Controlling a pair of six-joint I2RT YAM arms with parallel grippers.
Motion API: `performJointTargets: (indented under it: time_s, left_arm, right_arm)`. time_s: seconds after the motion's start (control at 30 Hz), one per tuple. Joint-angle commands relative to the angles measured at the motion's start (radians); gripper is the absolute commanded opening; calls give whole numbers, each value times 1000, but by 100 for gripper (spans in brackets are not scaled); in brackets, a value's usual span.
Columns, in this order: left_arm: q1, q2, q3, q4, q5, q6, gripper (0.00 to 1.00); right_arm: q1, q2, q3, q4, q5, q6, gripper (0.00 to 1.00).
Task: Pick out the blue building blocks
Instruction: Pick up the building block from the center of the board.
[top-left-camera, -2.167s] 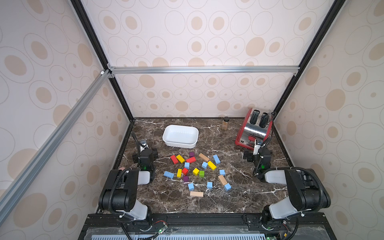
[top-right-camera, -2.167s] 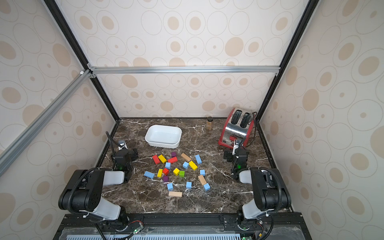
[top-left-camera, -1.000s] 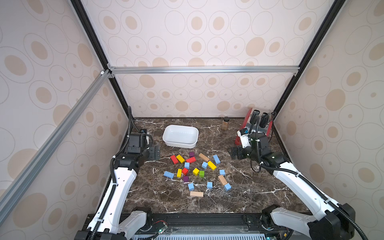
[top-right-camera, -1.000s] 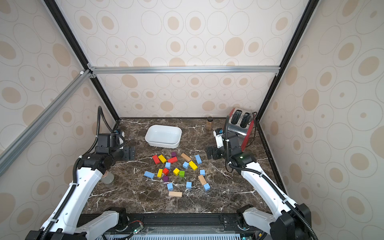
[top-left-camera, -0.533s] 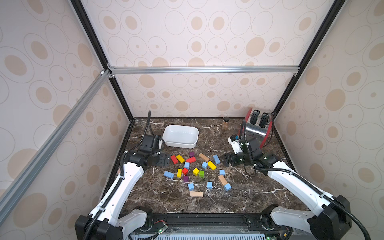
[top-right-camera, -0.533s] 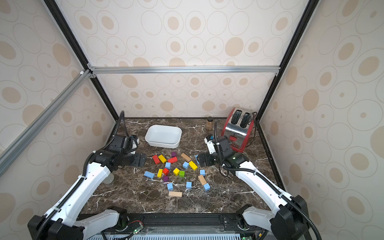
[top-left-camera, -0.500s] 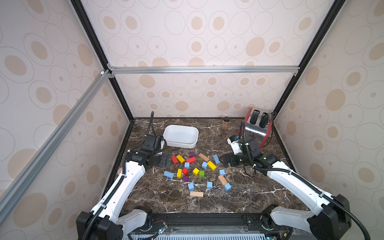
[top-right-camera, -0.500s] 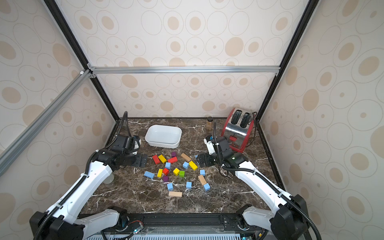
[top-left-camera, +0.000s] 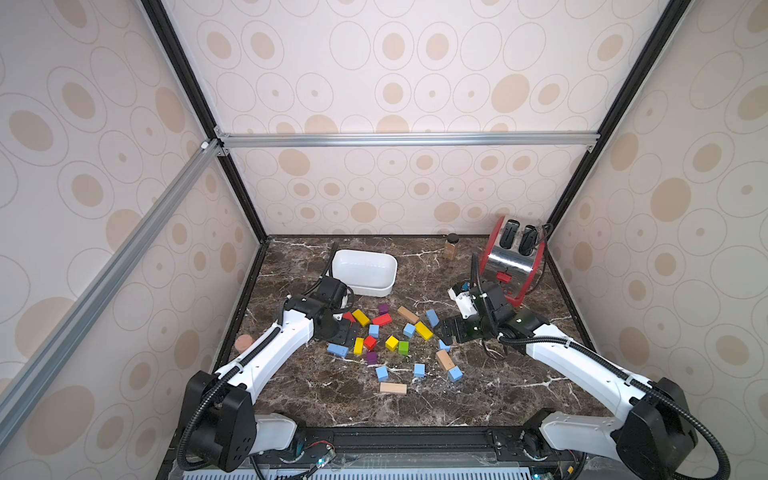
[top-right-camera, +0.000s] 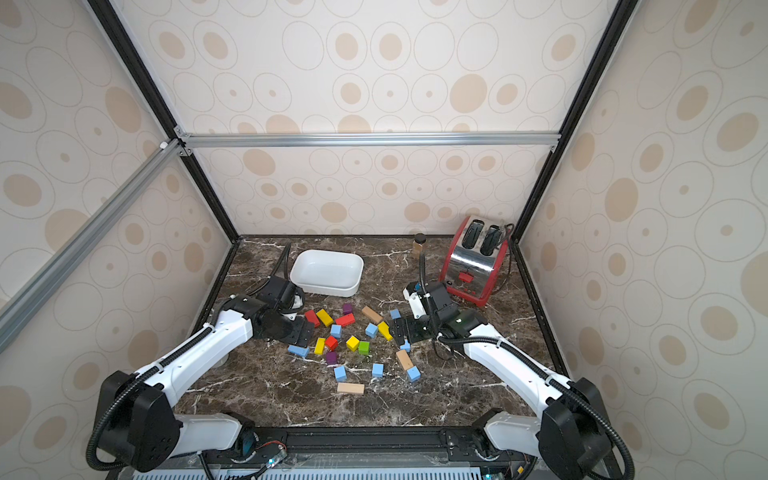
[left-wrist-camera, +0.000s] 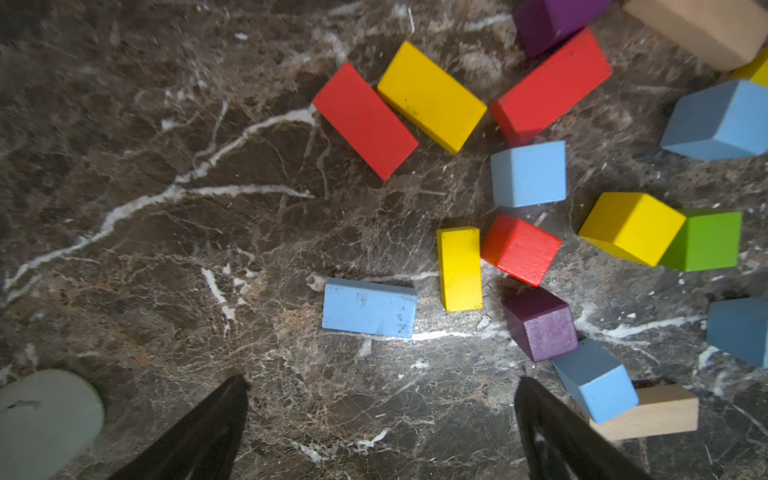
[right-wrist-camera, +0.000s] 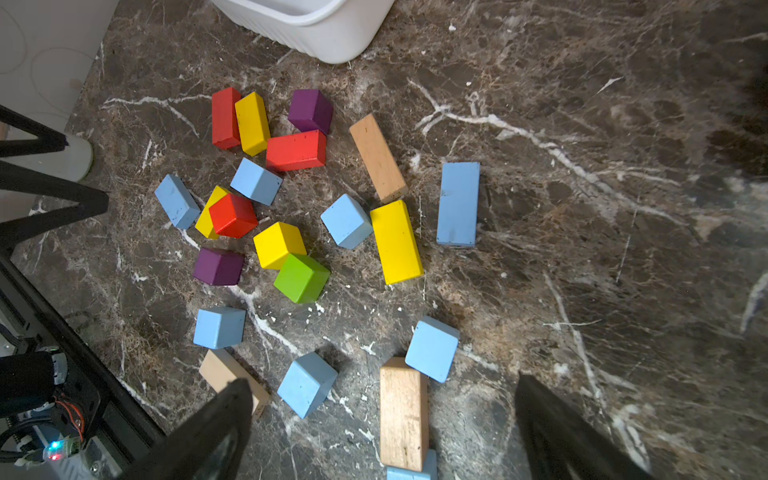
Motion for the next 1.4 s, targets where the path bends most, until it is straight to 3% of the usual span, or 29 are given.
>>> performJointTargets:
  time_s: [0.0,0.93,1.37]
  left_arm:
    - [-4,20,-19,-14,6,-38,99]
    - [0,280,-13,-6,-52,-55,96]
    - [53,338,2,44,19,-44,87]
  right_arm:
    - [10,6,-20,16,-19,21,100]
    - [10,32,-36,45,-32,40,100]
    - [11,41,-28,52,-45,39,100]
